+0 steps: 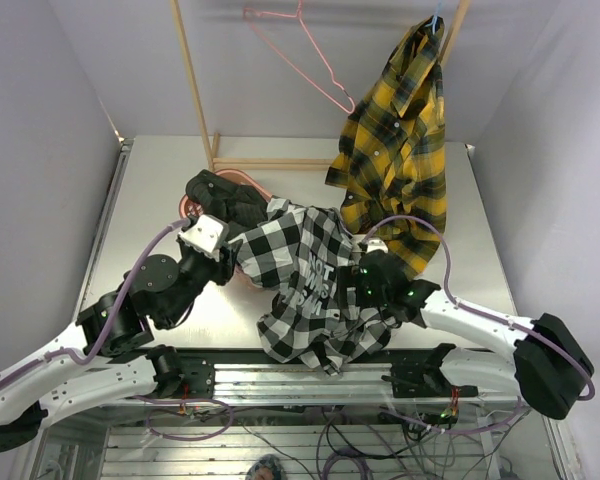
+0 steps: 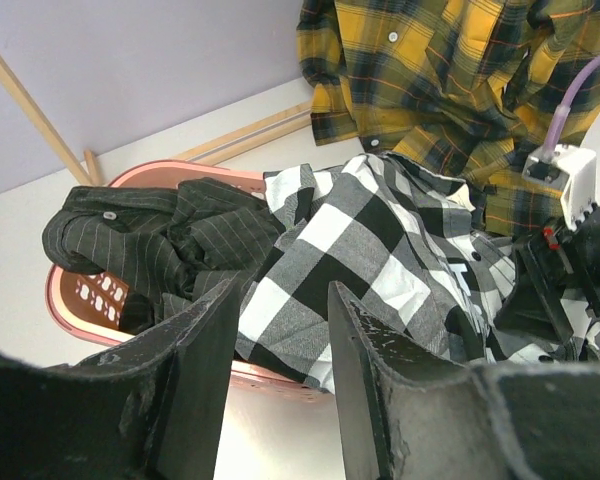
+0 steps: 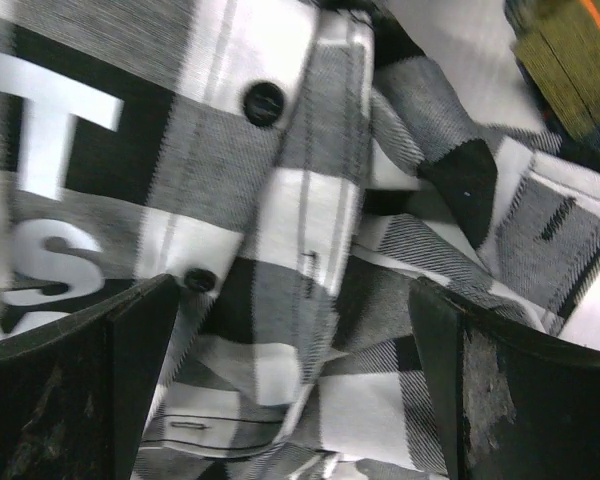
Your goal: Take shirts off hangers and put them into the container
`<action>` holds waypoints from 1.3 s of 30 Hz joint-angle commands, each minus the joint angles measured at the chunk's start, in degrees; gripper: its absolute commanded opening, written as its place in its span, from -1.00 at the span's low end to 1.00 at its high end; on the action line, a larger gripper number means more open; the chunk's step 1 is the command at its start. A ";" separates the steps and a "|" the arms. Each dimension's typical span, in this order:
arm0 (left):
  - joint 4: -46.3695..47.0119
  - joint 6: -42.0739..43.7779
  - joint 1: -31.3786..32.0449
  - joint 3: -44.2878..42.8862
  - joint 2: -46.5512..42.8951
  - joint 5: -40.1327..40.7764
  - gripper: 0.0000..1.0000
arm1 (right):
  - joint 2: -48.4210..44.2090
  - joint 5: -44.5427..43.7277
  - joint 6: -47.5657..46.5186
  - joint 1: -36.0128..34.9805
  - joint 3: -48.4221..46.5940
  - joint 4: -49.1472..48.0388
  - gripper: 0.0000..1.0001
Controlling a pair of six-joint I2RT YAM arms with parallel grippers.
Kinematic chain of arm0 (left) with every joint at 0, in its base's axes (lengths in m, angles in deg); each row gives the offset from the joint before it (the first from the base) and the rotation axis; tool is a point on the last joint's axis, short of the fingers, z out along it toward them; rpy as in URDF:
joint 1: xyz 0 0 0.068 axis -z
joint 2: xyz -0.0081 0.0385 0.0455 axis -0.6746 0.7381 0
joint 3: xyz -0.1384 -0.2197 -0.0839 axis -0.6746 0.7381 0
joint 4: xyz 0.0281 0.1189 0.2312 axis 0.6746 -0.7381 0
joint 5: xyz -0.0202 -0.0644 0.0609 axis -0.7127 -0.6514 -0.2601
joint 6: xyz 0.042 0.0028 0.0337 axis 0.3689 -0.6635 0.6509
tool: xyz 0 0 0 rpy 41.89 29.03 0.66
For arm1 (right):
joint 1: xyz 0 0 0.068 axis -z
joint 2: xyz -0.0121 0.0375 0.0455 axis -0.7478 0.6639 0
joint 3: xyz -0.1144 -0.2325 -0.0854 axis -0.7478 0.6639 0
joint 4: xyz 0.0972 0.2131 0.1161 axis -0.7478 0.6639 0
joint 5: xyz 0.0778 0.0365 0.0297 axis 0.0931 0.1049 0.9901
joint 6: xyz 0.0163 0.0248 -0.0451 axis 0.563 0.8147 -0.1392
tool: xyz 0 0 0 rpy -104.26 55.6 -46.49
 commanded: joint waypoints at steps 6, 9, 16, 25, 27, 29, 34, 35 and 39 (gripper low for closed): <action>0.11 -0.39 -0.34 -0.60 1.42 -1.06 0.02 | 2.22 2.27 -1.71 -0.39 5.76 -14.04 0.99; -0.21 -0.39 -0.35 -0.91 2.35 -1.13 0.00 | 4.93 3.65 -2.09 -0.37 6.48 -16.73 0.99; -0.30 -0.41 -0.54 -0.90 2.17 -0.77 -0.01 | 14.59 8.46 -2.20 -0.37 7.71 -24.35 0.07; -0.39 -0.37 -0.89 -0.92 3.06 -0.98 -0.01 | 6.48 7.75 -4.21 -0.47 3.10 -16.84 -1.00; -0.39 -0.37 -1.06 -0.97 3.45 -1.18 -0.01 | -0.08 6.37 -4.82 -0.46 0.44 -11.26 -1.00; -0.49 -0.38 -1.15 -1.09 3.88 -1.68 -0.01 | -6.72 5.33 -5.92 -0.49 -3.00 -6.94 -1.00; -0.40 -0.35 -1.59 -1.11 4.31 -2.41 -0.03 | -13.36 4.95 -9.19 -0.46 -13.95 -2.17 -1.00; -0.39 -0.31 -1.67 -1.12 4.24 -2.48 -0.03 | -13.22 5.58 -9.81 -0.46 -16.17 -2.09 -1.00; -0.35 -0.37 -1.69 -1.02 4.05 -2.56 -0.03 | -9.59 8.70 -12.94 -0.45 -25.53 -3.54 -1.00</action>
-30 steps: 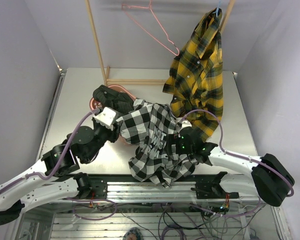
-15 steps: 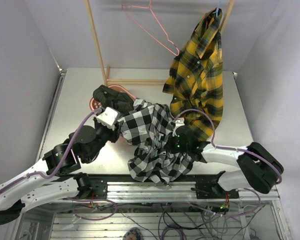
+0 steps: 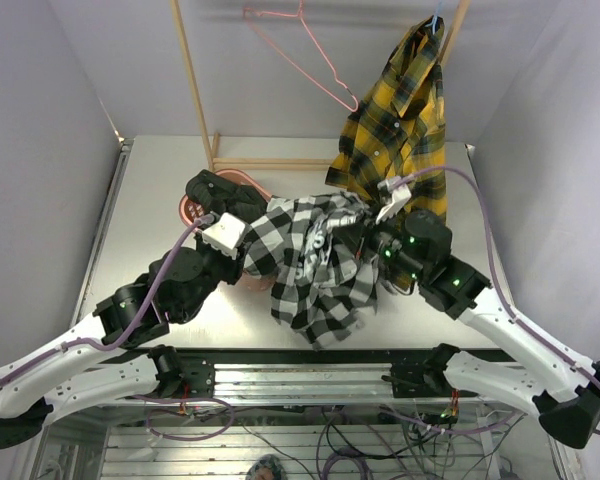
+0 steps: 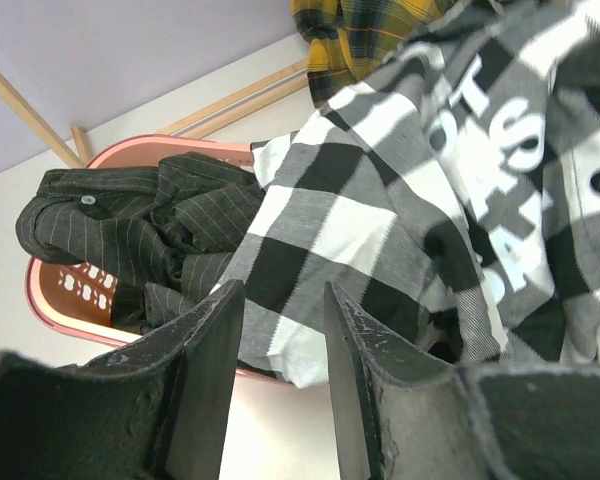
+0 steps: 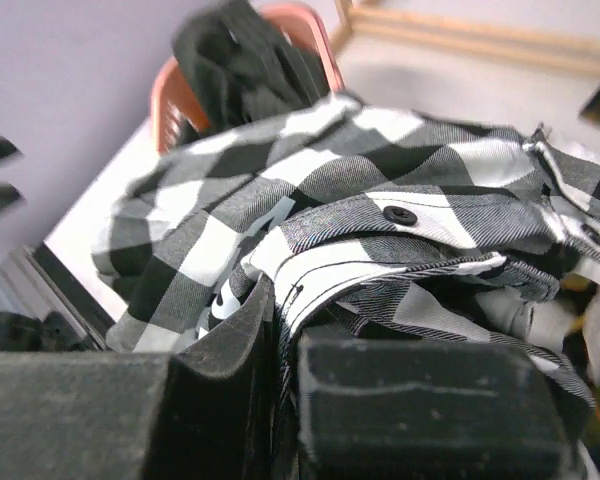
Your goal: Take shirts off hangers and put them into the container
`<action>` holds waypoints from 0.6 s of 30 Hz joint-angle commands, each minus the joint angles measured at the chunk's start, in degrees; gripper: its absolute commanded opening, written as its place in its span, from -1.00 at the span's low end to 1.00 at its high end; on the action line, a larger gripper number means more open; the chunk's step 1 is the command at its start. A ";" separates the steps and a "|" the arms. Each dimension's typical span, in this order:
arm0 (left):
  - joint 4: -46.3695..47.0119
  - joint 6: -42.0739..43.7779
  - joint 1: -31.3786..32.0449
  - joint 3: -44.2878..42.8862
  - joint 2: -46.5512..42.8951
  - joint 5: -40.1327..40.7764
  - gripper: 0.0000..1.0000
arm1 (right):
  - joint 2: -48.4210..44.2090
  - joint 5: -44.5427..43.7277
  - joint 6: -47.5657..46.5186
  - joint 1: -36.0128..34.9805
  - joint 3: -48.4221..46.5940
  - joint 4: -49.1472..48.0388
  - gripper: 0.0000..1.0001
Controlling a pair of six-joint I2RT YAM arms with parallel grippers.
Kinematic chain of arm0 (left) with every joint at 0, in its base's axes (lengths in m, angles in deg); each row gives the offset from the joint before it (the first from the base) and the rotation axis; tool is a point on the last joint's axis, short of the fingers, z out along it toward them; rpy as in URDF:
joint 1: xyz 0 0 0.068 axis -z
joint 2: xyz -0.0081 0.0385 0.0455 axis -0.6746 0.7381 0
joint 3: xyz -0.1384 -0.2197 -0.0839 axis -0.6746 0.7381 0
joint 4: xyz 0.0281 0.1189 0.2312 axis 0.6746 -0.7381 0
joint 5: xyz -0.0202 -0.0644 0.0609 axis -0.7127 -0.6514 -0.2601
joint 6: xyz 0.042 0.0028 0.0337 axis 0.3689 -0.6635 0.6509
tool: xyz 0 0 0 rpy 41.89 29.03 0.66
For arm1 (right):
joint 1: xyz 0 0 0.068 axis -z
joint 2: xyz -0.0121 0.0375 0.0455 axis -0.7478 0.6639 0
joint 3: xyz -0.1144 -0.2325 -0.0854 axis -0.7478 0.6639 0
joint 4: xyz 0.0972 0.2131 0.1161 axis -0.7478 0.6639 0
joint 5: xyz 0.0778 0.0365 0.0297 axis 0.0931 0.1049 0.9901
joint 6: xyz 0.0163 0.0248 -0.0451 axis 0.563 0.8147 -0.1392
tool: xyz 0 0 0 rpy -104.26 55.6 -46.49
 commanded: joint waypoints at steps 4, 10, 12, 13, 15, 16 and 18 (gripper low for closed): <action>1.02 -0.44 -0.39 -0.92 -1.02 -1.28 -0.04 | 10.42 4.95 -8.06 -0.21 -19.04 -1.57 -1.00; 1.58 -0.20 -0.51 -0.63 -2.03 -1.76 -0.04 | 23.56 9.27 -11.23 -0.28 -42.13 -0.44 -1.00; 1.67 -0.14 -0.55 -0.55 -2.35 -2.02 -0.04 | 28.33 10.34 -12.09 -0.29 -49.70 0.19 -1.00; 1.75 -0.10 -0.59 -0.46 -2.56 -2.15 -0.04 | 30.60 11.09 -12.38 -0.28 -53.77 0.38 -1.00; 1.93 -0.06 -0.57 -0.35 -2.77 -2.27 -0.04 | 34.80 13.29 -12.31 -0.33 -60.93 0.22 -1.00; 1.97 -0.07 -0.66 -0.35 -2.81 -2.20 -0.04 | 37.01 14.81 -12.32 -0.31 -64.45 0.05 -1.00; 1.75 -0.14 -0.64 -0.42 -2.66 -1.99 -0.05 | 41.39 15.85 -12.14 -0.26 -70.80 -0.52 -1.00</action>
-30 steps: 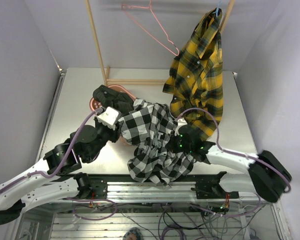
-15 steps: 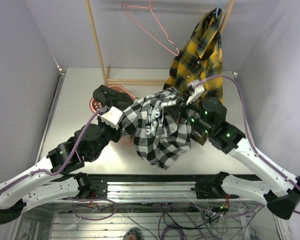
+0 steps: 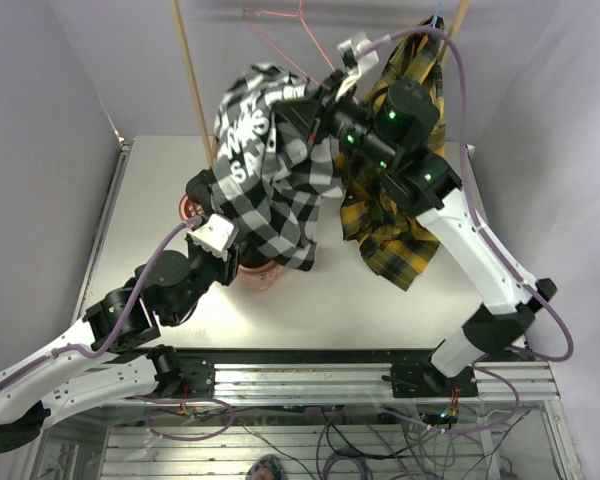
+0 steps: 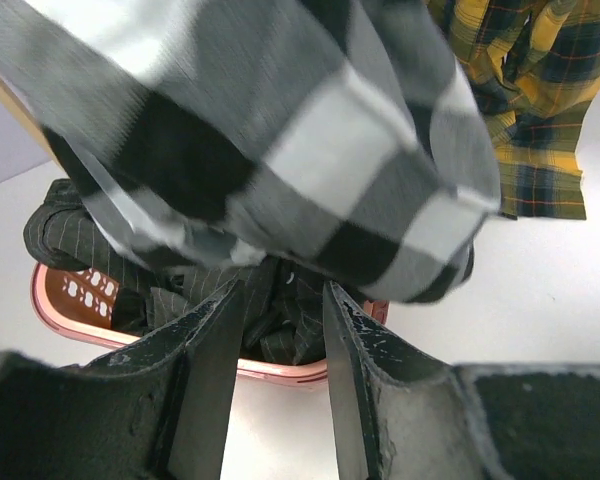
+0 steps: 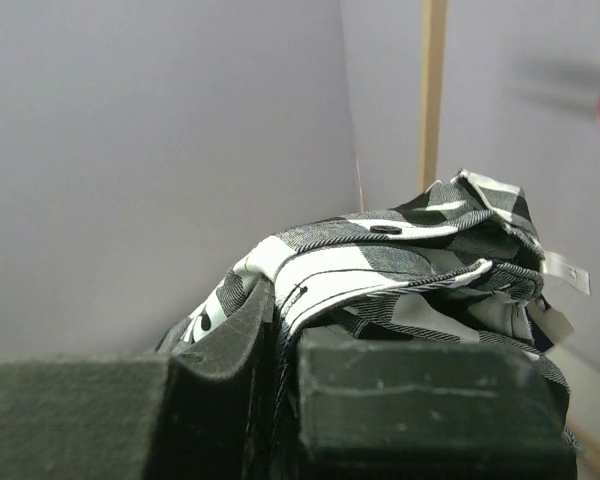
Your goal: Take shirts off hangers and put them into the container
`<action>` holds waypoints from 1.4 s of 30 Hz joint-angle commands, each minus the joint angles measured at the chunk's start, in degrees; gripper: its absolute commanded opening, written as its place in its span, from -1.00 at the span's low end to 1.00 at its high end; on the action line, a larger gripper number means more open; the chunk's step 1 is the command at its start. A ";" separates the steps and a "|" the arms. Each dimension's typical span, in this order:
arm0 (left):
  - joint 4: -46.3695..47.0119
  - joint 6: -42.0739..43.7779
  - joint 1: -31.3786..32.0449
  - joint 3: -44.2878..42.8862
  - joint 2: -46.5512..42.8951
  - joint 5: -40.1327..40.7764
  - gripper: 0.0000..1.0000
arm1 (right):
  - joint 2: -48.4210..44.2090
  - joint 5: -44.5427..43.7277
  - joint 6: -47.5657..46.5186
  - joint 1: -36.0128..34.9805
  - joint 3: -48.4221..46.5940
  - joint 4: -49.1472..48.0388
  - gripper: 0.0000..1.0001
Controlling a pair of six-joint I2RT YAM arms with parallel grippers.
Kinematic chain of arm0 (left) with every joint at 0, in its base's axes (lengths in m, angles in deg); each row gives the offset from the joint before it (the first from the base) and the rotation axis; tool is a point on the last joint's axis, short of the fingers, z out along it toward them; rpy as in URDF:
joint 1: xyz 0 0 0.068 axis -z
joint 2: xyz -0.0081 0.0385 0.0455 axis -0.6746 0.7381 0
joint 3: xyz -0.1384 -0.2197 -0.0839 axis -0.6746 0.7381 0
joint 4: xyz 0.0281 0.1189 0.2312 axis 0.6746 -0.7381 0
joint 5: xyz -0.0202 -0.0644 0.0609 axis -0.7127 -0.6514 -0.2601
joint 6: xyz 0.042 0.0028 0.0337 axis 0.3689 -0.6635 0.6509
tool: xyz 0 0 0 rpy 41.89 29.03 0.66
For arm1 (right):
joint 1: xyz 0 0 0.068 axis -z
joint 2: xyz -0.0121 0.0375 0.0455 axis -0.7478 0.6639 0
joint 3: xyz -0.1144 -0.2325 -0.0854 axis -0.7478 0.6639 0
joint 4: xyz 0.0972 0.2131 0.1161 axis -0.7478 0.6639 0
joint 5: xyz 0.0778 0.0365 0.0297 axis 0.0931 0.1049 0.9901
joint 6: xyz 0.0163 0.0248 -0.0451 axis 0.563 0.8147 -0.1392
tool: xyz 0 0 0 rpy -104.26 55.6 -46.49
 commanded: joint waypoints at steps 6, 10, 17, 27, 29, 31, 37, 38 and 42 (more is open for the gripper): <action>1.61 -0.30 -0.40 -0.43 0.11 -0.87 -0.05 | 14.74 4.74 -0.23 -0.19 -19.83 -14.48 -1.00; 1.58 -0.22 -0.38 -0.41 0.77 -1.09 -0.05 | 20.50 6.07 0.77 -0.19 -26.78 -17.84 -1.00; 0.89 -0.29 -0.41 -0.87 1.81 -0.62 -0.06 | 22.92 6.26 1.50 -0.19 -22.44 -21.30 -1.00; 1.71 -0.90 -0.49 -0.45 -0.92 -0.85 -0.10 | 17.08 6.07 0.47 -0.35 11.37 -19.44 -1.00; 2.85 -0.72 -0.48 0.29 -3.21 -0.71 -0.11 | 17.27 4.93 1.08 -0.33 15.66 -19.06 -1.00; 3.52 -0.82 -0.49 0.75 -6.06 0.50 -0.17 | 17.98 6.20 1.25 -0.39 18.20 -18.11 -1.00; 5.82 -1.82 -0.57 3.65 -13.21 9.04 -0.08 | 20.81 6.69 -0.43 -2.11 20.59 -12.40 -1.00; 5.71 -1.72 -0.57 3.68 -13.08 9.82 -0.08 | 21.45 5.53 -1.70 -2.88 19.81 -9.58 -1.00; 3.11 -2.89 -0.75 2.00 -9.23 11.90 -0.10 | 24.44 0.89 -2.60 -4.91 14.88 -1.62 -1.00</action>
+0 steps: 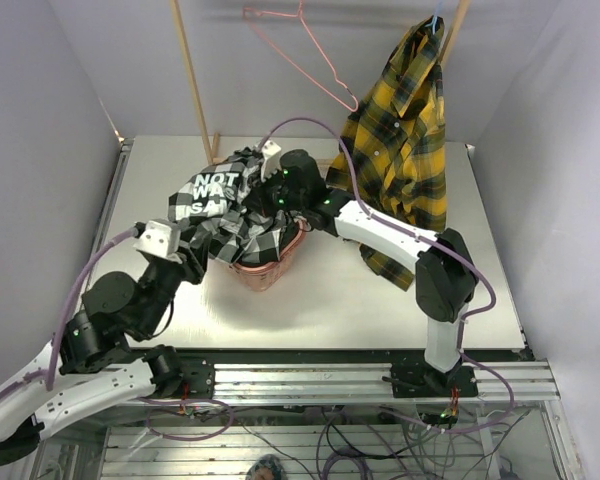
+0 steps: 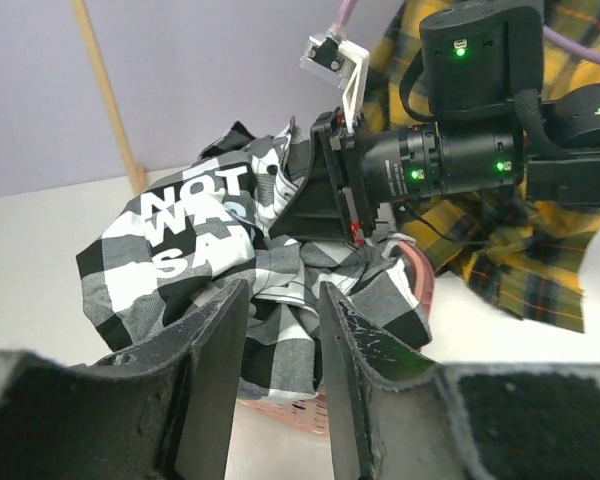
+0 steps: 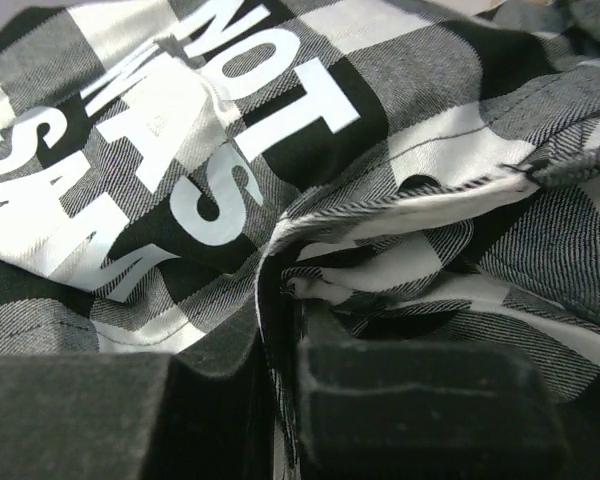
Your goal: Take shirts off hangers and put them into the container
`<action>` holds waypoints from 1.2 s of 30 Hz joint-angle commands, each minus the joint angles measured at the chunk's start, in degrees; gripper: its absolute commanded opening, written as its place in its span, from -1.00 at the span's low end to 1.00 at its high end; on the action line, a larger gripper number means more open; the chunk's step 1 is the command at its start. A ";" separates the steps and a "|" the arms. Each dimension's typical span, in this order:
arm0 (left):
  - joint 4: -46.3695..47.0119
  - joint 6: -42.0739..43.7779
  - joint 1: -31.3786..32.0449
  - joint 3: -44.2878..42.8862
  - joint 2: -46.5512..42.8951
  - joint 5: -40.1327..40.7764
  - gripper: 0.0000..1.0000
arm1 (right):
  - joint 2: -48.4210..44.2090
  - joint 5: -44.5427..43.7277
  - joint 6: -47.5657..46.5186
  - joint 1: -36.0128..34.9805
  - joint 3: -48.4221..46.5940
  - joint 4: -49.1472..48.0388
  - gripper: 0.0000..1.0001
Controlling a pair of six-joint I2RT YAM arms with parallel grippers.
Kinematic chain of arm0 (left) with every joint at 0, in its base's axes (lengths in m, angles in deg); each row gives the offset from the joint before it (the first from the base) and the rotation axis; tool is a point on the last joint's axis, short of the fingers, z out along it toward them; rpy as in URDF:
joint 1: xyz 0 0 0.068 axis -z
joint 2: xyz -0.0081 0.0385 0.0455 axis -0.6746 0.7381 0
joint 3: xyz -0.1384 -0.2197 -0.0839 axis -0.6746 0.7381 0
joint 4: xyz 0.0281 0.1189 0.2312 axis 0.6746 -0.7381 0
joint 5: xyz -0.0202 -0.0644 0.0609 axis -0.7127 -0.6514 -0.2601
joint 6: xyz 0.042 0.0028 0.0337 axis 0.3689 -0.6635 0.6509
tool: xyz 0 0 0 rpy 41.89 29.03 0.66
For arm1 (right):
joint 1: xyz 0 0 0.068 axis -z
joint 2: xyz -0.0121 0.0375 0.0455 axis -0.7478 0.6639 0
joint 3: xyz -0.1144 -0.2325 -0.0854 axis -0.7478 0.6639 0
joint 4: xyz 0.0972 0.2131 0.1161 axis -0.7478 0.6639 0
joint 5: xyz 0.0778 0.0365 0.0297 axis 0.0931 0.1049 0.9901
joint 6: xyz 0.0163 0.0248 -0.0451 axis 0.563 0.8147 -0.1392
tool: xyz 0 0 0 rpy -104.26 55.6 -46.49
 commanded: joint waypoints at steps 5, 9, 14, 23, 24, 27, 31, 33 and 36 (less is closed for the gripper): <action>-4.26 -5.46 -1.04 -3.19 11.30 9.93 -0.10 | 1.91 -7.87 0.14 -4.01 4.23 7.64 -1.00; -7.62 -9.72 -3.32 -5.66 17.15 10.40 -0.14 | 2.03 -9.22 2.28 -4.23 9.08 6.58 -1.00; -6.81 -10.41 -5.09 -5.79 18.66 7.71 -0.14 | 4.27 -6.97 3.51 -4.70 11.58 5.77 -1.00; -6.38 -11.16 -5.75 -5.43 18.90 6.80 -0.13 | -2.14 -6.85 2.78 -5.08 11.67 3.43 -0.35; -6.55 -11.21 -5.75 -5.51 19.06 6.74 -0.12 | -3.62 -7.02 2.81 -5.08 11.60 3.12 -0.27; -6.51 -11.14 -5.75 -5.61 19.53 6.69 -0.06 | -8.83 -7.41 2.61 -5.08 10.71 2.89 -0.13; -7.16 -11.97 -5.80 -5.95 19.99 7.08 0.07 | -13.80 -10.01 1.85 -5.10 8.59 4.62 -0.07; -8.08 -13.11 -5.82 -6.06 19.93 7.63 0.11 | -16.24 -11.84 1.77 -5.08 8.33 5.68 -0.07; -10.55 -15.99 -5.82 -6.54 19.87 9.80 0.14 | -21.72 -15.39 2.36 -5.08 10.81 5.35 -0.06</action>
